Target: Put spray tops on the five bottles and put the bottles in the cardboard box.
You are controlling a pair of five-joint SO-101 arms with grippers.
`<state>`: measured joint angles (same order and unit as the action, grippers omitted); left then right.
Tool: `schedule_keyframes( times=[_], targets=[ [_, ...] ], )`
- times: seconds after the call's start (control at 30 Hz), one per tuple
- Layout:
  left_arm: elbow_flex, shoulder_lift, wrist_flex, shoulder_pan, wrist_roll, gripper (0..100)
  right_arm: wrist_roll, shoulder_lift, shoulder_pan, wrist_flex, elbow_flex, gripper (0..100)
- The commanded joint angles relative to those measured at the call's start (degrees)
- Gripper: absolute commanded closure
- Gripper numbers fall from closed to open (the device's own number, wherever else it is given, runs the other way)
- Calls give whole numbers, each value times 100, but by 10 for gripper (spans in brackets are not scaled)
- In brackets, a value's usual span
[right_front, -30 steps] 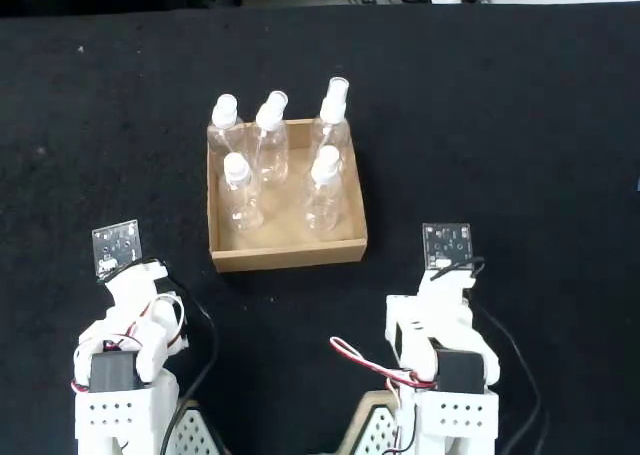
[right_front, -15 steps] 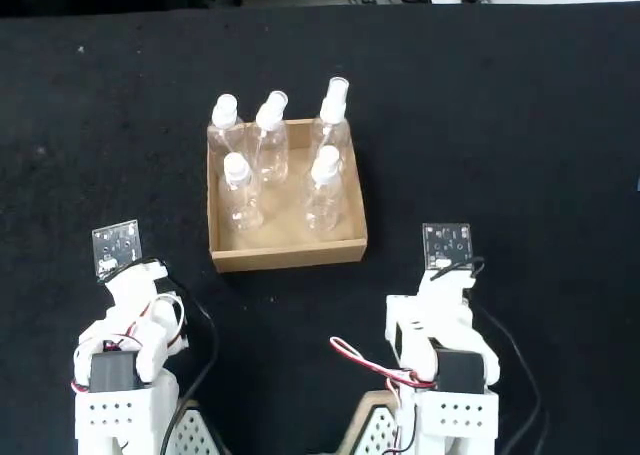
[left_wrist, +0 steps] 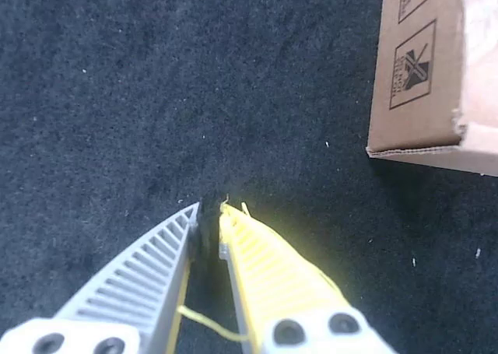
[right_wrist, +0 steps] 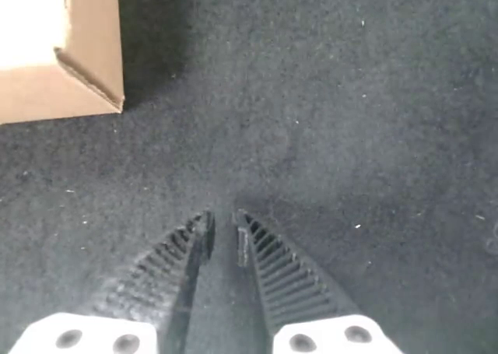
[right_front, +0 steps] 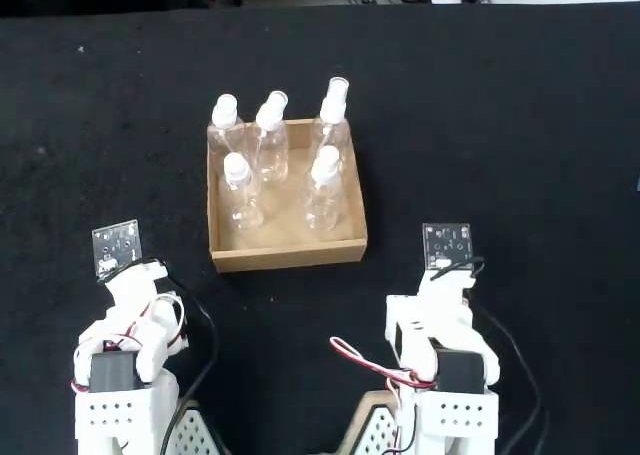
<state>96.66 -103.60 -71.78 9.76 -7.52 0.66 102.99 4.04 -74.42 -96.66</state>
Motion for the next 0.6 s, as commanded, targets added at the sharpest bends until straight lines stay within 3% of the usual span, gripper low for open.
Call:
schedule_keyframes(
  times=[0.0,0.57],
  targets=[
    [75,-123,-97,-4,9,970,0,558,114,-35,22,987],
    [75,-123,-97,-4,9,970,0,558,141,-35,22,987]
  ],
)
